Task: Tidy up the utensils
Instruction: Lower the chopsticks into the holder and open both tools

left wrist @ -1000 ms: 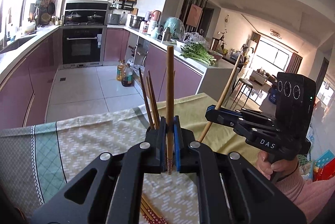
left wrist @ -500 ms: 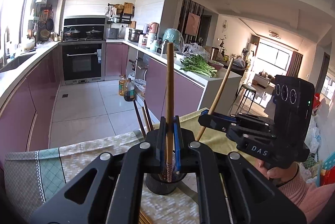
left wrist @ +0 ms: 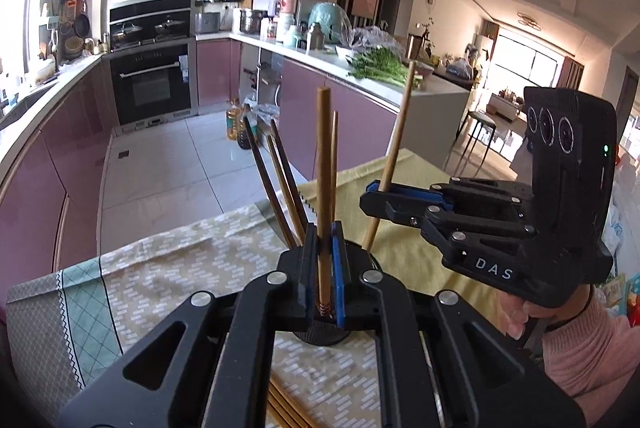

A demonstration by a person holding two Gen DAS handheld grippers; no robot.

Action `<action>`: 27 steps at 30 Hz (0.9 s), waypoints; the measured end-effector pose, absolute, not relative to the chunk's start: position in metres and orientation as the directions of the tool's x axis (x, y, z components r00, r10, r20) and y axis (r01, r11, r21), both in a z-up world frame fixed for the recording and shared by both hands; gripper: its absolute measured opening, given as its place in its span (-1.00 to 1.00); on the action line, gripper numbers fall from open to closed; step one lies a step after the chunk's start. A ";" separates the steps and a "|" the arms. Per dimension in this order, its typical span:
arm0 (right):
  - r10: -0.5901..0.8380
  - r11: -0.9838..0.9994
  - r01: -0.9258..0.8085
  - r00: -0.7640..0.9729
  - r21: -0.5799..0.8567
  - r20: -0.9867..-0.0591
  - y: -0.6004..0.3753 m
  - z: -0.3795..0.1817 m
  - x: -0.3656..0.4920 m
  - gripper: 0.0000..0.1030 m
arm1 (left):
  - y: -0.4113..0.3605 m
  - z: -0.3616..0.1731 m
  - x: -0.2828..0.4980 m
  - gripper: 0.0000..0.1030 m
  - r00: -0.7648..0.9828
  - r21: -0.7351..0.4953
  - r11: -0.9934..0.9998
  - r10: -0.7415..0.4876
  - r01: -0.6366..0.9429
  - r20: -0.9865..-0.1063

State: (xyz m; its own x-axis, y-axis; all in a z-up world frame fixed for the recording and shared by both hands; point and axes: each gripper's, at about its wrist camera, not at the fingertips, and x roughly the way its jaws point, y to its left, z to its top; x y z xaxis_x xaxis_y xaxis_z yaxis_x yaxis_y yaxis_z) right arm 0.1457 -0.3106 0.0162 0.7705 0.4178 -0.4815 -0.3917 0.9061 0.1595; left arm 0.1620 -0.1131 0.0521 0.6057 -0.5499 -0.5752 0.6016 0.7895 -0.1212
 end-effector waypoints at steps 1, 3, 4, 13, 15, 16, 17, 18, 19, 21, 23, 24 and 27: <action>0.416 0.907 -0.391 0.765 0.159 -0.491 -0.310 0.014 0.146 -0.89 | -0.113 0.049 0.164 -0.86 0.595 -0.123 0.785 -0.552 0.607 -0.584; 0.413 0.907 -0.388 0.752 0.162 -0.513 -0.309 0.010 0.148 -0.89 | -0.115 0.043 0.166 -0.86 0.587 -0.119 0.787 -0.542 0.605 -0.601; 0.411 0.908 -0.384 0.746 0.164 -0.524 -0.309 0.008 0.150 -0.89 | -0.116 0.040 0.168 -0.86 0.581 -0.119 0.786 -0.541 0.607 -0.608; 0.409 0.909 -0.363 0.694 0.204 -0.592 -0.307 -0.010 0.167 -0.89 | -0.119 0.021 0.192 -0.86 0.529 -0.161 0.785 -0.537 0.597 -0.657; 0.406 0.911 -0.357 0.692 0.206 -0.597 -0.306 -0.012 0.169 -0.89 | -0.119 0.019 0.196 -0.85 0.529 -0.167 0.789 -0.536 0.591 -0.658; 0.405 0.912 -0.352 0.691 0.209 -0.599 -0.305 -0.013 0.170 -0.89 | -0.119 0.018 0.199 -0.85 0.529 -0.171 0.792 -0.534 0.586 -0.660; 0.403 0.913 -0.347 0.691 0.213 -0.600 -0.305 -0.014 0.171 -0.89 | -0.118 0.019 0.201 -0.85 0.530 -0.172 0.795 -0.532 0.582 -0.661; 0.402 0.914 -0.344 0.691 0.215 -0.600 -0.304 -0.015 0.172 -0.89 | -0.119 0.018 0.204 -0.85 0.530 -0.174 0.797 -0.530 0.579 -0.662; 0.402 0.914 -0.342 0.692 0.219 -0.600 -0.303 -0.015 0.172 -0.89 | -0.119 0.016 0.206 -0.85 0.530 -0.174 0.799 -0.527 0.576 -0.664; 0.400 0.915 -0.335 0.692 0.224 -0.600 -0.304 -0.015 0.174 -0.88 | -0.121 0.015 0.210 -0.84 0.528 -0.173 0.801 -0.522 0.573 -0.670; 0.402 0.915 -0.332 0.691 0.230 -0.601 -0.304 -0.016 0.176 -0.84 | -0.122 0.010 0.212 -0.80 0.523 -0.179 0.803 -0.520 0.568 -0.675; 0.403 0.914 -0.331 0.690 0.234 -0.601 -0.304 -0.016 0.176 -0.84 | -0.123 0.008 0.213 -0.79 0.521 -0.182 0.804 -0.520 0.566 -0.677; 0.398 0.917 -0.315 0.693 0.244 -0.602 -0.306 -0.017 0.175 -0.84 | -0.122 0.001 0.211 -0.76 0.520 -0.190 0.808 -0.518 0.557 -0.679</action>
State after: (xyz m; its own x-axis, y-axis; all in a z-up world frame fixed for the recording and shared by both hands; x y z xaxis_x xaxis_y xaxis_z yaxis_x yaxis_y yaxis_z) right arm 0.1754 -0.3062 -0.0169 0.6926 0.3977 -0.6017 -0.3149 0.9173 0.2438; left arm 0.2110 -0.1216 0.0013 0.5199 -0.5179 -0.6793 0.5571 0.8084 -0.1899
